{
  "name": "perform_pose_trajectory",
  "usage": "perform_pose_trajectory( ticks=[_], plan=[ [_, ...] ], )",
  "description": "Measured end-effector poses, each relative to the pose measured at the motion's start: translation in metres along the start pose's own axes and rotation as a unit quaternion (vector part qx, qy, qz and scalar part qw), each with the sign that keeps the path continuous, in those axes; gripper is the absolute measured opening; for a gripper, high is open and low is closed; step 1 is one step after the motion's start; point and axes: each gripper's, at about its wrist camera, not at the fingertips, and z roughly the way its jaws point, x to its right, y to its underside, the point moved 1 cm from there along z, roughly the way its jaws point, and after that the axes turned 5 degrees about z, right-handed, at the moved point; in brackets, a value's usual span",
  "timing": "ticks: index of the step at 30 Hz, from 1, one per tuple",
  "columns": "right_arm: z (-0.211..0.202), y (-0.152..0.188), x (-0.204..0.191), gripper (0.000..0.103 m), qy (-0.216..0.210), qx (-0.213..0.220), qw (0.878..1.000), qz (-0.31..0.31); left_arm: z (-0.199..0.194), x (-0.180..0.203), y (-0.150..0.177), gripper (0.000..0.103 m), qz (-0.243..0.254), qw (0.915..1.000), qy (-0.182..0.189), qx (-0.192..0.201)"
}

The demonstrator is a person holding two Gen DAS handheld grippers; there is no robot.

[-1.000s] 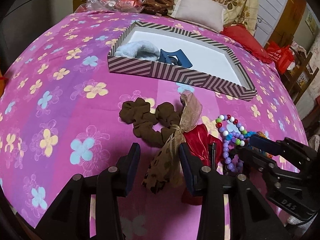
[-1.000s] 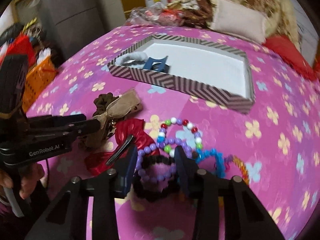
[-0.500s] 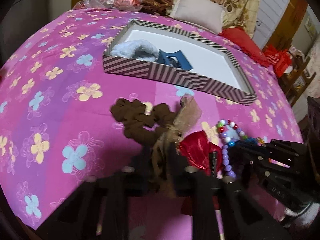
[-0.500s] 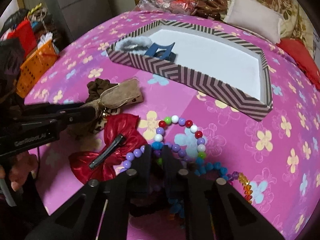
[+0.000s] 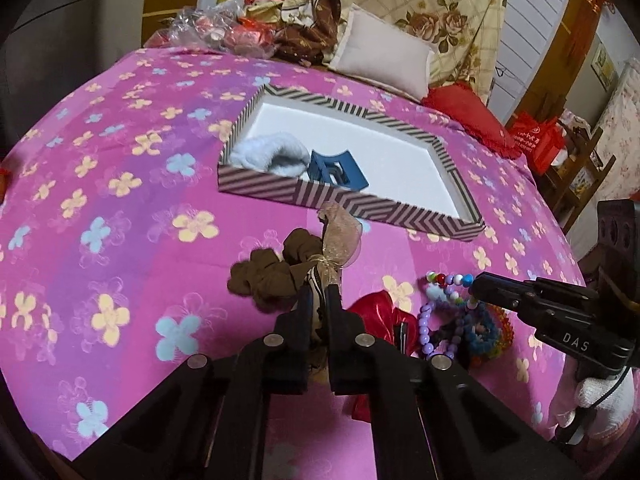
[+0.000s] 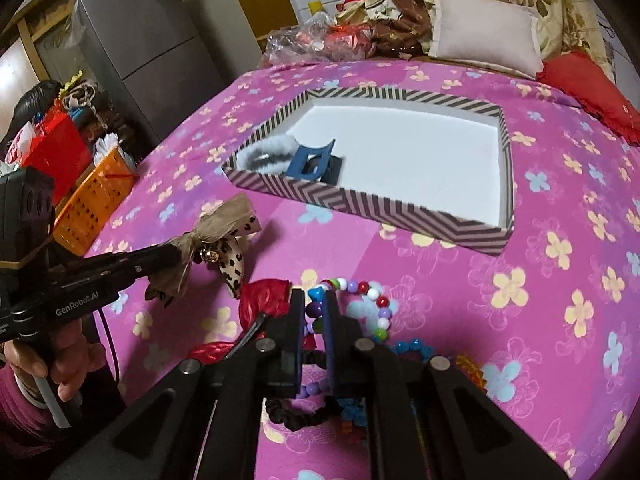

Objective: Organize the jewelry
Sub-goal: 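Carry the bow clip and bracelet with both tools and lower them into the box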

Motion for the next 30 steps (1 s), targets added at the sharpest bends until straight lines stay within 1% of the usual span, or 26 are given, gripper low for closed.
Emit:
perform_pose_trajectory(
  ticks=[8, 16, 23, 30],
  plan=[
    [-0.016, -0.015, -0.001, 0.009, -0.012, 0.022, 1.0, 0.007, -0.017, 0.002, -0.014, 0.008, 0.007, 0.9997, -0.005, 0.025],
    [-0.025, -0.044, -0.009, 0.009, -0.014, 0.042, 0.999, -0.002, -0.026, -0.005, -0.038, 0.008, 0.004, 0.9988, -0.018, 0.045],
    [-0.018, -0.073, -0.01, 0.009, -0.011, 0.049, 0.999, -0.002, -0.016, -0.012, -0.071, 0.008, 0.012, 0.9977, -0.039, 0.054],
    [-0.009, -0.117, 0.001, 0.009, 0.002, 0.062, 0.998, 0.009, 0.007, -0.018, -0.109, 0.008, 0.017, 0.9962, -0.065, 0.055]
  ],
)
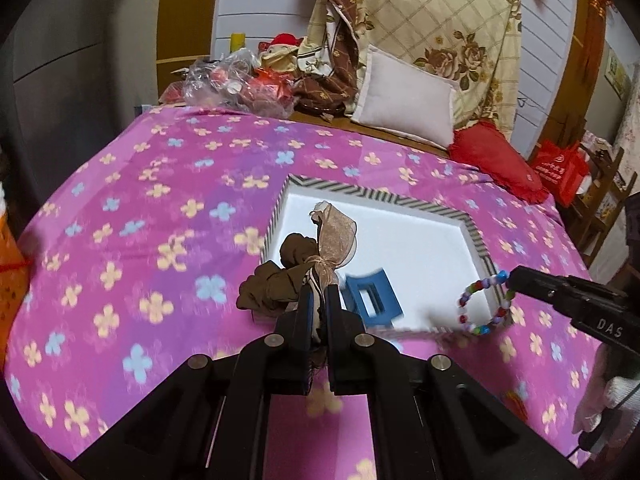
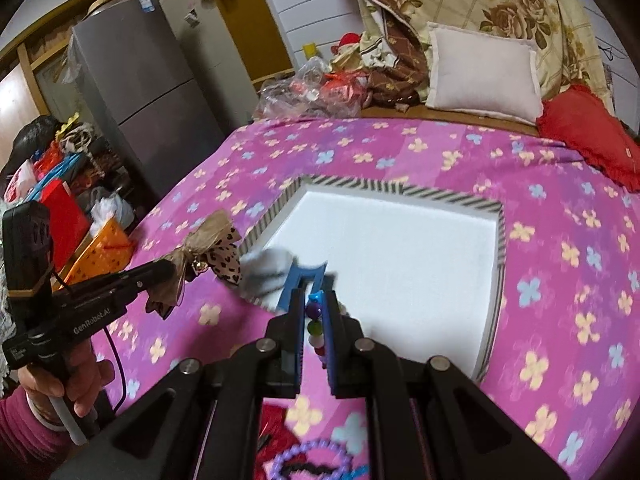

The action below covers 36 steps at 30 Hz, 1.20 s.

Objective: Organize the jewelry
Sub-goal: 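Carry the bow clip and bracelet with both tools and lower them into the box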

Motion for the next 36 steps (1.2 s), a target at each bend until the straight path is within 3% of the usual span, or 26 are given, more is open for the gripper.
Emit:
perform_pose_trajectory(
  ticks=[13, 25, 36],
  plan=[
    [0.082, -0.056, 0.033, 0.009, 0.034, -0.029, 0.999, 0.025, 0.082, 0.005, -0.042, 0.008, 0.031, 0.9987, -0.036, -0.019],
    [0.142, -0.075, 0.037, 0.009, 0.046, -0.051, 0.997, 0.033, 0.126, 0.0, -0.051, 0.008, 0.044, 0.9971, -0.051, -0.036],
    [0.184, -0.086, 0.018, 0.008, 0.035, -0.06, 0.997, 0.033, 0.152, -0.024, -0.042, 0.008, 0.003, 0.9961, -0.052, -0.071]
  ],
)
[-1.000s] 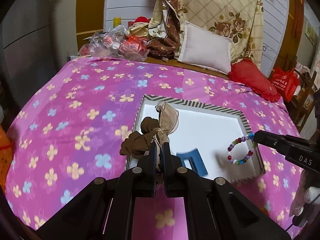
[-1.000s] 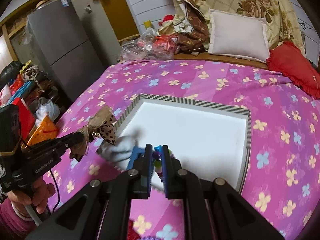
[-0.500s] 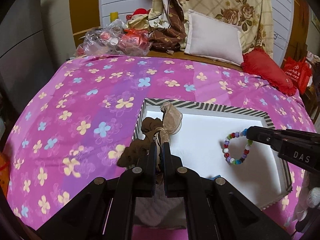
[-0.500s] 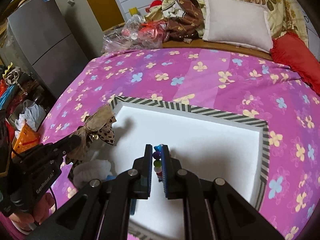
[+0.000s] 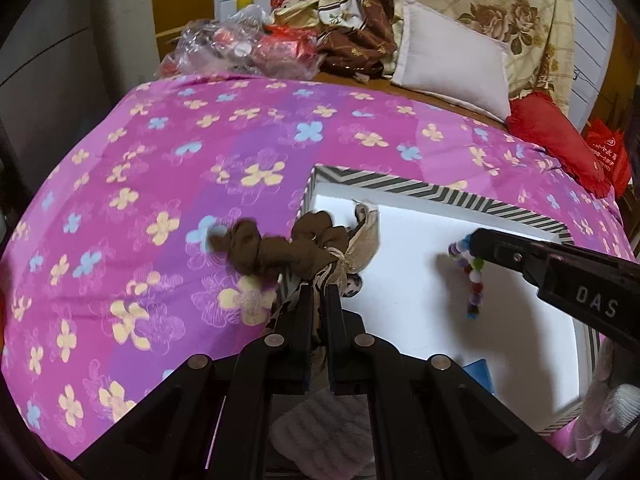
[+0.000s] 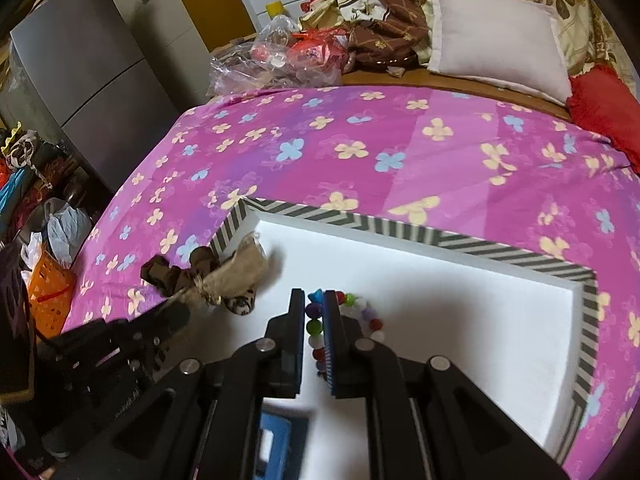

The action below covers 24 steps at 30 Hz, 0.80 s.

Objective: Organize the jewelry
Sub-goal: 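Carry the bow clip and bracelet with both tools and lower them into the box, then open both tools to release the items and withdraw from the box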

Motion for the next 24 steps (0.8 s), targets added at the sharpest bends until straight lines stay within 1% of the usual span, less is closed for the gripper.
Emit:
perform_pose_trajectory(
  ticks=[4, 7, 9, 11, 12, 13, 14, 15, 18, 20, 21, 22, 23, 24],
  plan=[
    [0.013, -0.003, 0.001, 0.009, -0.01, 0.001, 1.0, 0.015, 0.006, -0.005, 0.002, 0.008, -0.013, 0.9999, -0.001, -0.008],
    [0.019, -0.004, 0.008, 0.009, -0.017, 0.001, 0.999, 0.039, 0.008, -0.003, 0.003, 0.008, -0.01, 0.9999, 0.0, -0.01],
    [0.015, -0.003, 0.012, 0.012, -0.037, 0.004, 0.998, 0.053, 0.008, 0.0, 0.005, 0.008, -0.008, 0.9998, 0.013, -0.012],
    [0.007, 0.0, 0.011, 0.018, -0.044, 0.009, 0.998, 0.049, 0.008, 0.003, 0.005, 0.009, -0.011, 0.9993, 0.033, -0.014],
    [0.004, 0.0, 0.011, 0.02, -0.045, 0.011, 0.998, 0.047, 0.008, 0.004, 0.005, 0.015, -0.014, 0.9989, 0.042, -0.017],
    [-0.001, 0.002, 0.011, 0.023, -0.045, 0.011, 0.998, 0.046, 0.008, 0.004, 0.005, 0.019, -0.017, 0.9984, 0.05, -0.022],
    [-0.006, 0.004, 0.012, 0.024, -0.044, 0.01, 0.998, 0.046, 0.006, 0.004, 0.005, 0.024, -0.02, 0.9978, 0.058, -0.025],
    [-0.009, 0.005, 0.014, 0.024, -0.041, 0.009, 0.998, 0.046, 0.003, 0.004, 0.006, 0.028, -0.022, 0.9975, 0.062, -0.024],
    [-0.025, 0.016, 0.019, 0.027, -0.03, 0.005, 0.999, 0.04, -0.01, 0.003, 0.009, 0.033, -0.017, 0.9971, 0.072, -0.018],
    [-0.037, 0.025, 0.02, 0.036, -0.025, 0.002, 0.999, 0.035, -0.023, 0.001, 0.013, 0.036, -0.015, 0.9967, 0.079, -0.014],
    [-0.045, 0.033, 0.02, 0.04, -0.023, 0.0, 0.999, 0.031, -0.031, 0.0, 0.016, 0.036, -0.012, 0.9967, 0.079, -0.01],
    [-0.051, 0.04, 0.02, 0.046, -0.023, -0.001, 0.999, 0.026, -0.038, -0.001, 0.018, 0.036, -0.008, 0.9969, 0.078, -0.006],
    [-0.058, 0.048, 0.019, 0.049, -0.02, -0.003, 1.0, 0.021, -0.046, -0.002, 0.022, 0.036, -0.002, 0.9973, 0.073, 0.0],
    [-0.064, 0.055, 0.018, 0.049, -0.016, -0.004, 1.0, 0.018, -0.052, -0.003, 0.025, 0.036, 0.001, 0.9976, 0.069, 0.003]
  ],
)
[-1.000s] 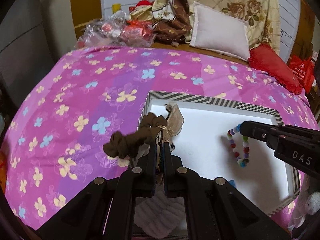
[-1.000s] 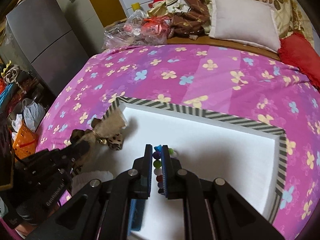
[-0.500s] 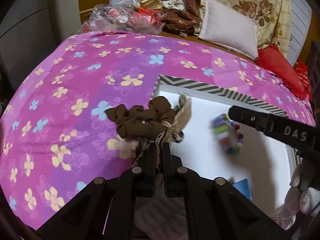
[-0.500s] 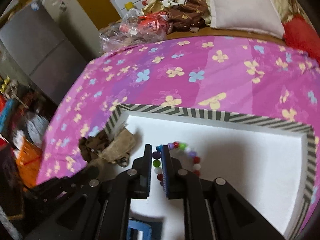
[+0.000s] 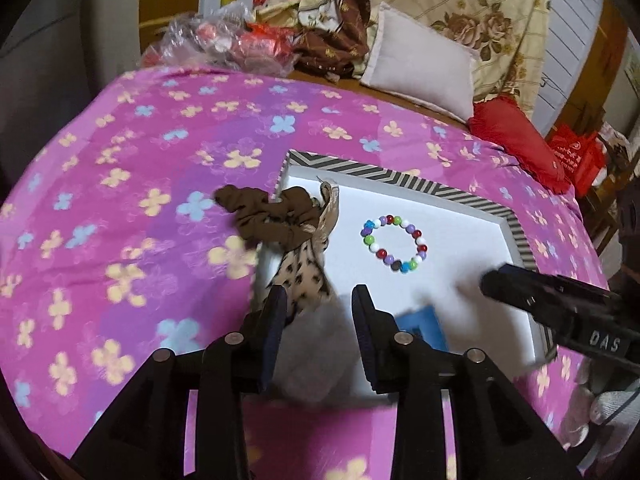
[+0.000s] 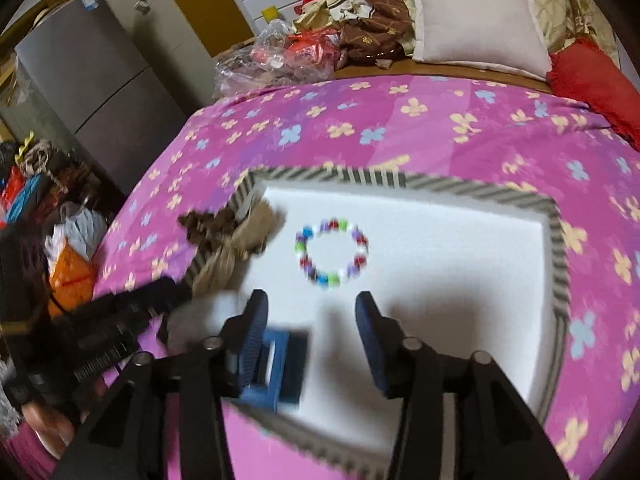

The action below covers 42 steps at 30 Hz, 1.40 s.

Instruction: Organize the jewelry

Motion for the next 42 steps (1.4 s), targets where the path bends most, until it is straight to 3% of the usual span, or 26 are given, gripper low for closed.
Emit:
perform_pose_trajectory(
  ticks=[9, 14, 20, 29, 42],
  plan=[
    [-0.063, 0.071, -0.008, 0.06, 0.004, 0.013, 1.0, 0.005, -0.054, 0.003, 0.047, 0.036, 0.004, 0.9999, -0.015, 0.001],
    [-0.086, 0.109, -0.013, 0.06, 0.008, 0.016, 1.0, 0.008, -0.08, 0.005, 0.075, 0.036, -0.011, 0.9999, 0.007, 0.011],
    [-0.11, 0.143, -0.019, 0.064, 0.018, 0.027, 0.999, 0.002, -0.106, 0.008, 0.102, 0.036, -0.019, 0.9996, 0.002, 0.022],
    [-0.122, 0.173, -0.02, 0.064, 0.016, 0.025, 1.0, 0.007, -0.119, 0.025, 0.127, 0.036, -0.015, 0.9995, -0.014, 0.024],
    [-0.136, 0.19, -0.021, 0.069, 0.045, 0.038, 0.998, -0.003, -0.119, 0.051, 0.143, 0.036, 0.012, 0.9988, -0.04, 0.025]
  ],
)
